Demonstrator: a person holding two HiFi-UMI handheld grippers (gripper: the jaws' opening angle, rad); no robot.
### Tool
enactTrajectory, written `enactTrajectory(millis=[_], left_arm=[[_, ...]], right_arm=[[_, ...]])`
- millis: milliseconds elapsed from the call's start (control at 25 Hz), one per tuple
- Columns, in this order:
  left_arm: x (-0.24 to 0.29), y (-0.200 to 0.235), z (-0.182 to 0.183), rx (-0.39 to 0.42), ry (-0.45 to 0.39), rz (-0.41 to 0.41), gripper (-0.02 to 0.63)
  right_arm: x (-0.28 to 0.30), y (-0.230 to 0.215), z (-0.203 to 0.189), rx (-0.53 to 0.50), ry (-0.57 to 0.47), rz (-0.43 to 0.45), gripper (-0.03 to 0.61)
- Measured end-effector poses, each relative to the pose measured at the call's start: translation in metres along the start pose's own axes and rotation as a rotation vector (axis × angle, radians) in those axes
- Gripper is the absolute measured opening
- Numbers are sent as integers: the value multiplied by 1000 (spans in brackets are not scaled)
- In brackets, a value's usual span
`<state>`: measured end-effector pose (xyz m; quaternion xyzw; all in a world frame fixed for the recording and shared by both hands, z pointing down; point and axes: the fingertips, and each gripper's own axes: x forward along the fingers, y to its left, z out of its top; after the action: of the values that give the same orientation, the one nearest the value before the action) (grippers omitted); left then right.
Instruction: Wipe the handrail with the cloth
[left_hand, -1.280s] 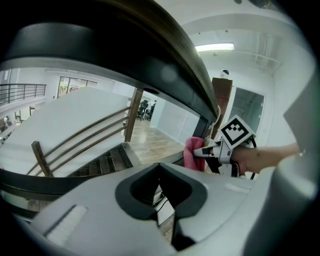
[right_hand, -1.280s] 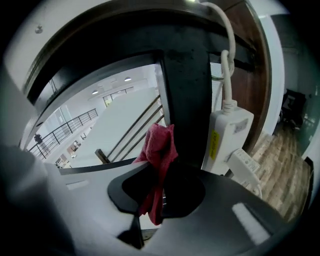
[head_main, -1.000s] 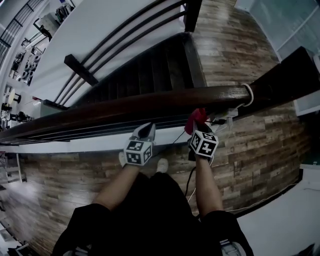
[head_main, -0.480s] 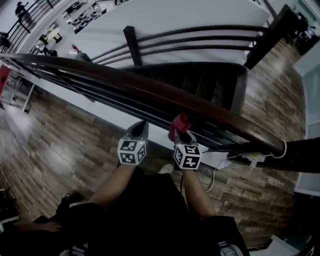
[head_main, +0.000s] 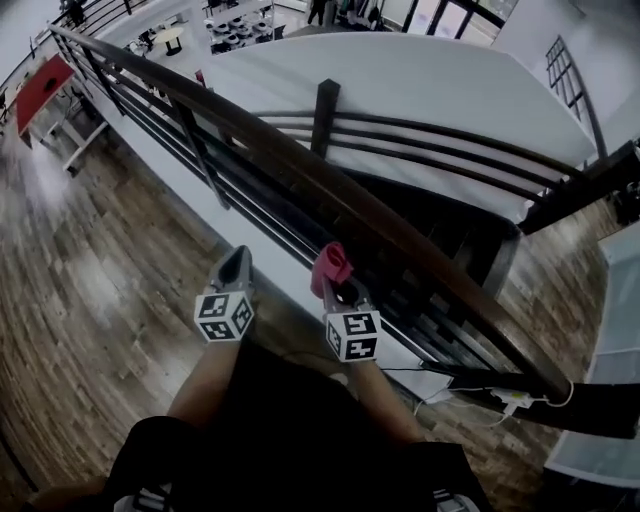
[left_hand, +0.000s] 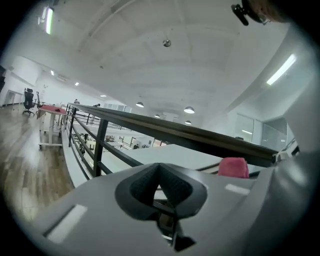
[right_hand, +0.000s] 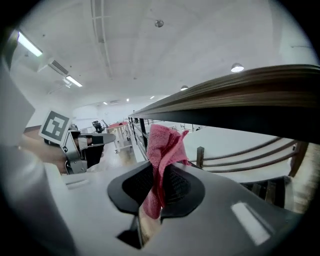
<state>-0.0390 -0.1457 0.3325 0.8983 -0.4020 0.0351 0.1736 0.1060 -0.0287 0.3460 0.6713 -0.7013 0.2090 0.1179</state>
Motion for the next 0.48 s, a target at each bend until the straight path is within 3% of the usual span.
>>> enactTrajectory(millis=[280,480], left_arm=[[41,110,45,63,-41,-40,0],[48,190,63,59,12,-33,0]], right_arm=[[119,80,61,-25,-42,76,41],[212,148,86,-17,-6,136,41]])
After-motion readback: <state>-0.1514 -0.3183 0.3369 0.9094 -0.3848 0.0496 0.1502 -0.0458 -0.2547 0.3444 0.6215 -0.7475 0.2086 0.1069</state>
